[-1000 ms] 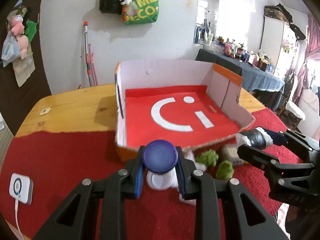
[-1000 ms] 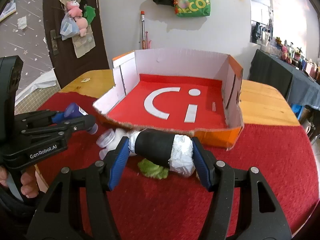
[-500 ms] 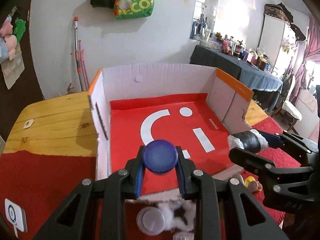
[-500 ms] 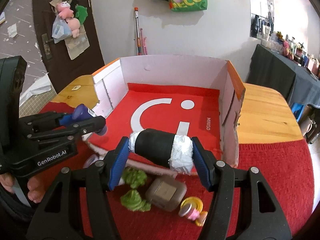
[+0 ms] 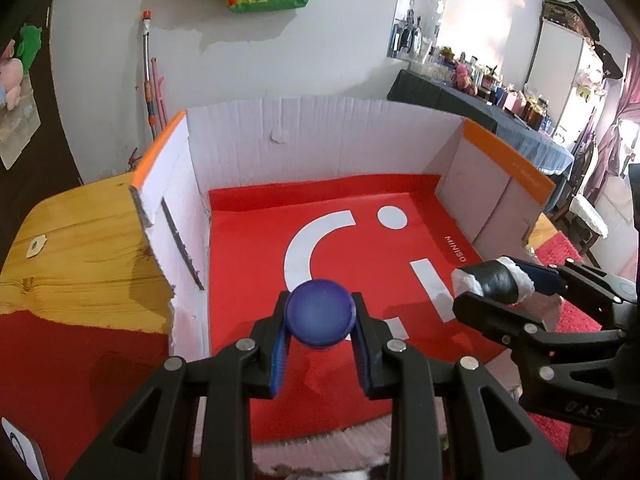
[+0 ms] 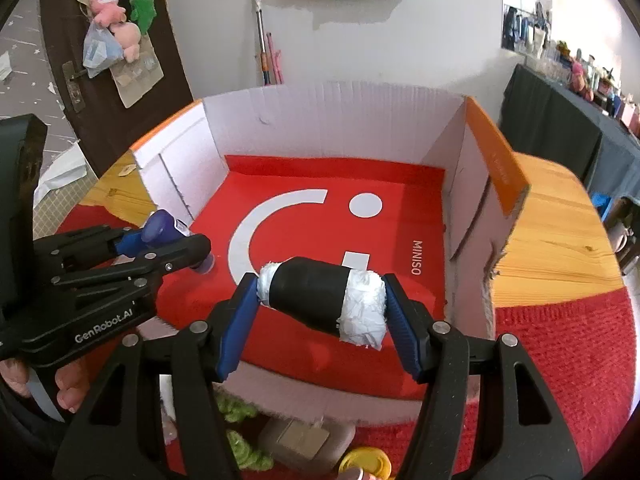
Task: Organize objects
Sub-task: 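Lift and carry the bottle and roll over the orange box with both tools, then lower the bottle onto the box floor with the left tool while the right tool lowers the roll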
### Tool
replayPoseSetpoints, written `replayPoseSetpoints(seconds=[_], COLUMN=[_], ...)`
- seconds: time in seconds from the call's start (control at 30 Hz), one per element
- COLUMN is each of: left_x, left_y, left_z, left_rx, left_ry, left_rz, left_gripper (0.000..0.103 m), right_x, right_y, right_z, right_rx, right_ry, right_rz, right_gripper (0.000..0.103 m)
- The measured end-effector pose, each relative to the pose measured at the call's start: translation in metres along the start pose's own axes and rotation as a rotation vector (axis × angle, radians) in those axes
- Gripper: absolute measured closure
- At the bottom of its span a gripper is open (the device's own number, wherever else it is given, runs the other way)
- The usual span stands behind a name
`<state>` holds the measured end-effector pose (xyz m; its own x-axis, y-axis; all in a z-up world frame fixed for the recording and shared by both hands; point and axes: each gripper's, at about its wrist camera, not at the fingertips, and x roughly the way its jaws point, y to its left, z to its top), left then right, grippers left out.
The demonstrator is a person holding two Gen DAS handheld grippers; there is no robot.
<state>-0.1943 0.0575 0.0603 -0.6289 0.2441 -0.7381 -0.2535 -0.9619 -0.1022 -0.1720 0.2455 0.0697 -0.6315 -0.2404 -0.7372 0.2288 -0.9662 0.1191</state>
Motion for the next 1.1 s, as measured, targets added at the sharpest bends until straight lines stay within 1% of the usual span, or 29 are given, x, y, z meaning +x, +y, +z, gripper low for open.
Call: replayPoseSetpoints(seconds=[0.2,0.57,0.7,1.1], left_x=[0.016,0.017,0.018,0.018], left_y=[0.004,0.005,0.005,0.006], left_z=[-0.001,0.0,0.0,0.0], left_rx=[-0.014,-0.014,-0.017,-0.017], left_ry=[0.038,0.035,0.034,0.04], left_rz=[-0.004,-0.004,-0.007,-0.006], left_gripper=[0.074,0.074,0.074,0.074], right_x=[0.016,0.032,0.036,0.035], right_y=[-0.006,-0.008,-0.009,-0.012], right_z=[0.0,-0.004,-0.006,-0.006], right_rx=[0.011,0.009,0.012,0.018], right_ry=[0.042,0.1,0.121,0.122], right_rz=[-0.006,-0.006,0.007,0.013], right_gripper=[0.043,0.043,0.043,0.043])
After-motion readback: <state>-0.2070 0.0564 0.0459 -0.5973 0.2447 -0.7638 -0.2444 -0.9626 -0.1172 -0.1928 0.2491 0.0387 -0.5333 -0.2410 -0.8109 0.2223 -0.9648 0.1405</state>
